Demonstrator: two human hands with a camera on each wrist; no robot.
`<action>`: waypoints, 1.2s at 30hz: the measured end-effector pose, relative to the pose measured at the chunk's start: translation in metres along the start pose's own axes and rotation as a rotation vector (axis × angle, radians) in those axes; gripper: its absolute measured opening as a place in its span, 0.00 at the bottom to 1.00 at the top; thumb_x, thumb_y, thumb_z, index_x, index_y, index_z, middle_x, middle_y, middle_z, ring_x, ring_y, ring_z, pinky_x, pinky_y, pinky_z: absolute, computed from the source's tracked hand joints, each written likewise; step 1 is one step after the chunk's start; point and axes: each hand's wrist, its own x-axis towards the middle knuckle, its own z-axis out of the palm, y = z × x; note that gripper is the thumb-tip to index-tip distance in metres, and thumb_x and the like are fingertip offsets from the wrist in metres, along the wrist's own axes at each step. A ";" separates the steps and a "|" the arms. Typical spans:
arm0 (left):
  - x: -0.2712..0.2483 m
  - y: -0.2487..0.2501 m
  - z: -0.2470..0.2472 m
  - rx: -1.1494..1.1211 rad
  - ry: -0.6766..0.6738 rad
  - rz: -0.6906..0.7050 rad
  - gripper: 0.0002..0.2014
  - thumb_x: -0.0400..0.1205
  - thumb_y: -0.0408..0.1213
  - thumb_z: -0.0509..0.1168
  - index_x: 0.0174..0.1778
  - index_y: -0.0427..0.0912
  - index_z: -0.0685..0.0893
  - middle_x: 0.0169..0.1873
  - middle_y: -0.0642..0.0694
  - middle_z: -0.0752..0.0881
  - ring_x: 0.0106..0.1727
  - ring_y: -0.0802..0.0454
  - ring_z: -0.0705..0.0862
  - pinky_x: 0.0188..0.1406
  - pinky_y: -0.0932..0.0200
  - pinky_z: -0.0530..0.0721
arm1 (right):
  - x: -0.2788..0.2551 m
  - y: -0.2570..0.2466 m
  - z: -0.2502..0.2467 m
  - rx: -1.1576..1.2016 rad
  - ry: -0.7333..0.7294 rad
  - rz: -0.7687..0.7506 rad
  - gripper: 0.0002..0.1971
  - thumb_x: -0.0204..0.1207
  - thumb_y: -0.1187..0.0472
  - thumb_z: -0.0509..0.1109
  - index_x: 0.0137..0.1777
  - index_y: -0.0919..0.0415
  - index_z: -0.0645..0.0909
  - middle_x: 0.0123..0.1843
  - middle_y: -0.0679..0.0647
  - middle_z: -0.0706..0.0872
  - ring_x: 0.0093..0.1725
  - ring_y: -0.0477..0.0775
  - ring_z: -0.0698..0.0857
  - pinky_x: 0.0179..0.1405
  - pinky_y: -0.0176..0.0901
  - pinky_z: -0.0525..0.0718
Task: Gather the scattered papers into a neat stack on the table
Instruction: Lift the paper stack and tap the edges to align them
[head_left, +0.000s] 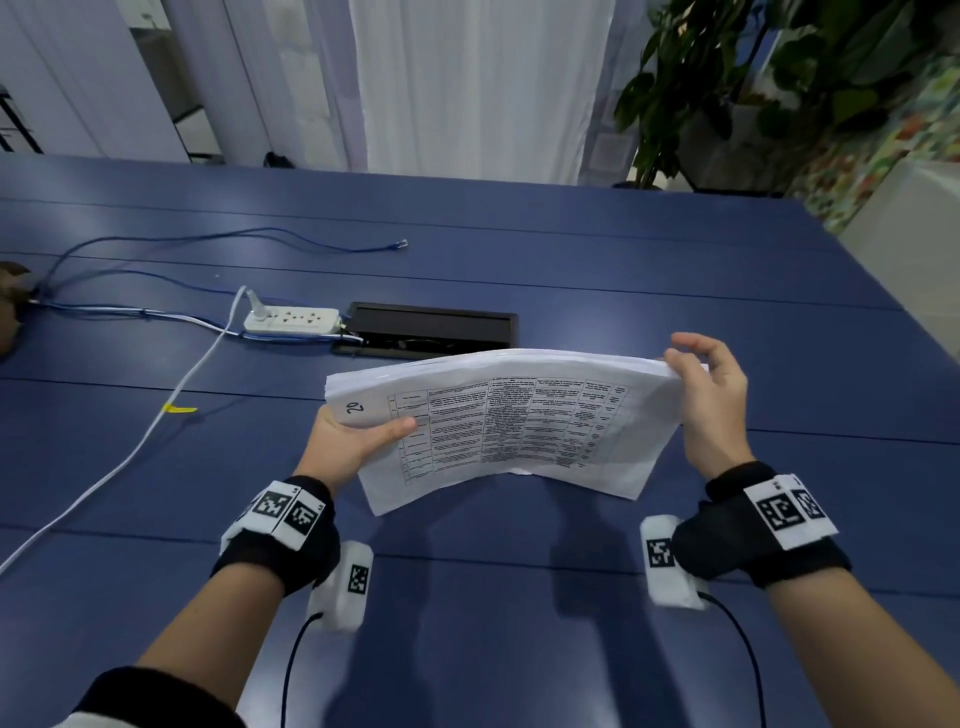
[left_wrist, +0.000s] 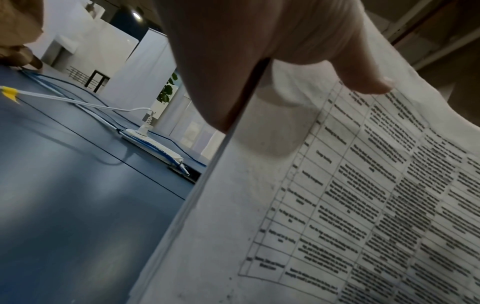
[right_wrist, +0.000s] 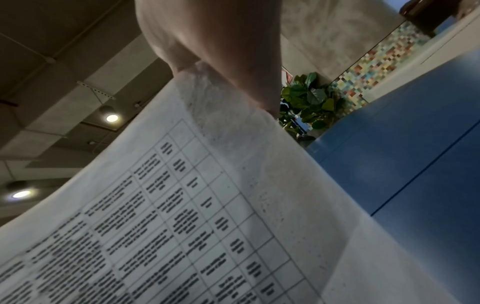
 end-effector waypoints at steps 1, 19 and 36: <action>-0.001 0.001 0.000 -0.004 0.003 0.005 0.14 0.70 0.18 0.70 0.42 0.42 0.86 0.31 0.60 0.91 0.36 0.65 0.89 0.35 0.71 0.85 | -0.001 0.000 -0.002 0.004 -0.013 0.005 0.09 0.75 0.64 0.66 0.40 0.48 0.79 0.43 0.50 0.82 0.39 0.48 0.78 0.38 0.36 0.76; 0.000 -0.001 0.000 -0.052 0.064 -0.004 0.11 0.72 0.22 0.70 0.43 0.43 0.86 0.33 0.58 0.91 0.37 0.63 0.89 0.37 0.69 0.86 | -0.015 0.003 -0.011 0.063 -0.008 -0.082 0.12 0.72 0.72 0.66 0.32 0.55 0.78 0.37 0.51 0.81 0.41 0.51 0.77 0.42 0.40 0.74; 0.004 0.003 0.006 -0.050 0.089 0.014 0.09 0.73 0.22 0.70 0.41 0.41 0.86 0.31 0.57 0.91 0.36 0.64 0.89 0.38 0.70 0.85 | -0.002 0.017 -0.011 0.286 -0.046 0.021 0.24 0.66 0.80 0.54 0.18 0.53 0.76 0.33 0.50 0.87 0.39 0.51 0.85 0.45 0.40 0.78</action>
